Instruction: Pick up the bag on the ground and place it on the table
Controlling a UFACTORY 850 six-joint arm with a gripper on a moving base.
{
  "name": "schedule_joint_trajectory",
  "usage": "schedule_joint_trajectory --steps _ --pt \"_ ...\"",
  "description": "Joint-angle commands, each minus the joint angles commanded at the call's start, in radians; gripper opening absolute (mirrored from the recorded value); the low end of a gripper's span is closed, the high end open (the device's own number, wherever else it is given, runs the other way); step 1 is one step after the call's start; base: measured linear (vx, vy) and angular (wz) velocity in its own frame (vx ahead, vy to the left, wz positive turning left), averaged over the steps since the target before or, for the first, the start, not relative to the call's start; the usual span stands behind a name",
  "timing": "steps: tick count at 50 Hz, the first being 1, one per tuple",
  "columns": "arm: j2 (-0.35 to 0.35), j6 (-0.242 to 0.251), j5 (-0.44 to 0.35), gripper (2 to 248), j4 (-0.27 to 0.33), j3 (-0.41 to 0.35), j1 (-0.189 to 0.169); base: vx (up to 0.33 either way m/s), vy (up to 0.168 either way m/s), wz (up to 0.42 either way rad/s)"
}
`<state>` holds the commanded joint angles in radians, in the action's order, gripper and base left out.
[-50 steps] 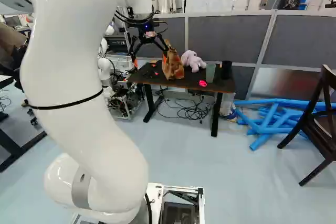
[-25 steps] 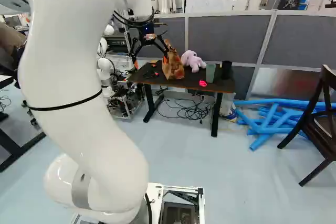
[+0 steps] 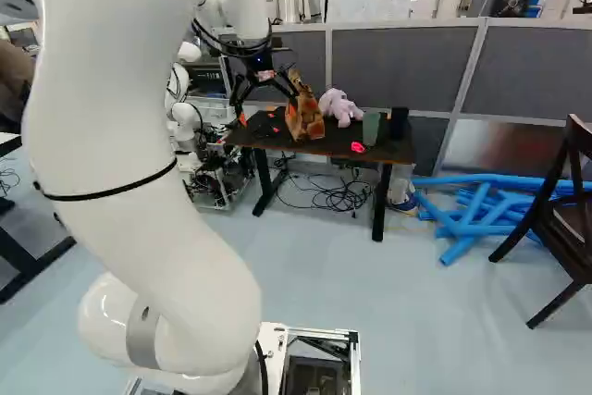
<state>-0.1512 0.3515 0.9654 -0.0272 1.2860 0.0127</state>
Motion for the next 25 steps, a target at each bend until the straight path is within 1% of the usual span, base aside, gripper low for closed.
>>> schedule_joint_trajectory --steps 12,25 --pt "0.02 -0.017 -0.087 247 0.001 -0.057 -0.001 0.0 0.0 0.0" --pt "0.047 -0.038 -0.199 247 0.003 -0.13 -0.001 0.0 0.0 0.0"
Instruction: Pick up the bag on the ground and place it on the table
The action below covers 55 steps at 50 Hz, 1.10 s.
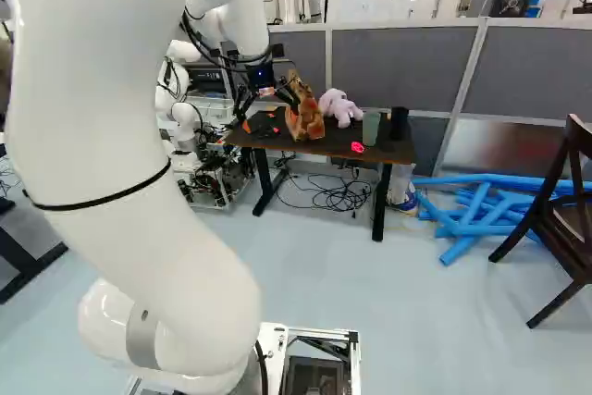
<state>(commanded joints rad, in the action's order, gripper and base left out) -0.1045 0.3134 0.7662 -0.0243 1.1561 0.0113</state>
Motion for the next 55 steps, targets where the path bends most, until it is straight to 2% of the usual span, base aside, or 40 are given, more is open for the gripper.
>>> schedule_joint_trajectory --steps 26,55 --pt "0.066 -0.054 -0.284 247 0.004 -0.185 -0.002 0.0 0.0 0.0" --pt "0.158 -0.129 -0.676 247 0.01 -0.441 -0.005 0.0 0.0 0.0"
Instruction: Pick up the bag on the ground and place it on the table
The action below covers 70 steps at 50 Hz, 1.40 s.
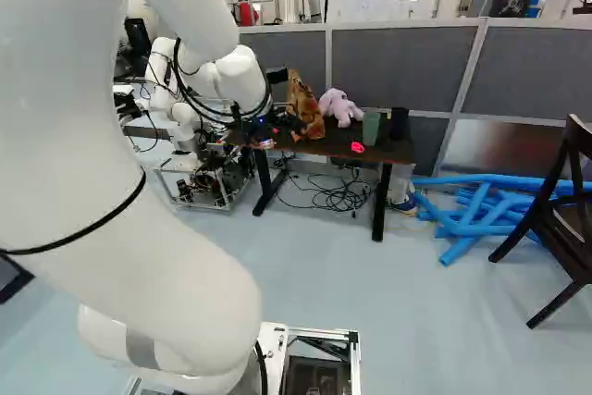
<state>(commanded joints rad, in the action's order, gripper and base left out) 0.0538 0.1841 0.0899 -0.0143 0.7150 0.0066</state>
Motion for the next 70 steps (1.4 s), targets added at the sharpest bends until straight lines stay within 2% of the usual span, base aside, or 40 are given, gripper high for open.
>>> schedule_joint_trajectory --steps 17,35,48,70 --pt "0.055 -0.045 -0.234 247 0.003 -0.152 -0.002 0.0 0.0 0.0" --pt "0.104 -0.085 -0.445 247 0.007 -0.29 -0.003 0.0 0.0 0.0" --pt "0.136 -0.111 -0.579 247 0.009 -0.378 -0.004 0.0 0.0 0.0" --pt "0.177 -0.144 -0.755 247 0.011 -0.492 -0.005 0.0 0.0 0.0"
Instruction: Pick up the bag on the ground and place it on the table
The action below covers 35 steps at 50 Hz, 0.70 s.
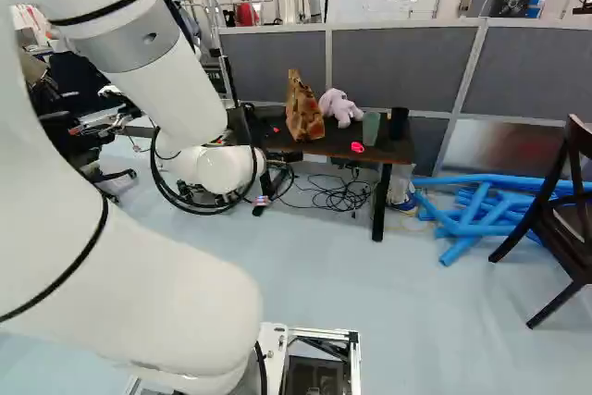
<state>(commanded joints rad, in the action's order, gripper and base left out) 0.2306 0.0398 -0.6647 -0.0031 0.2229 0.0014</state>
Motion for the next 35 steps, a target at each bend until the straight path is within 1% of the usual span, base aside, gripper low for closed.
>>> schedule_joint_trajectory --steps 15,35 --pt "0.021 -0.017 -0.091 247 0.001 -0.059 -0.001 0.0 0.0 0.0" --pt "0.04 -0.033 -0.17 247 0.003 -0.111 -0.001 0.0 0.0 0.0"
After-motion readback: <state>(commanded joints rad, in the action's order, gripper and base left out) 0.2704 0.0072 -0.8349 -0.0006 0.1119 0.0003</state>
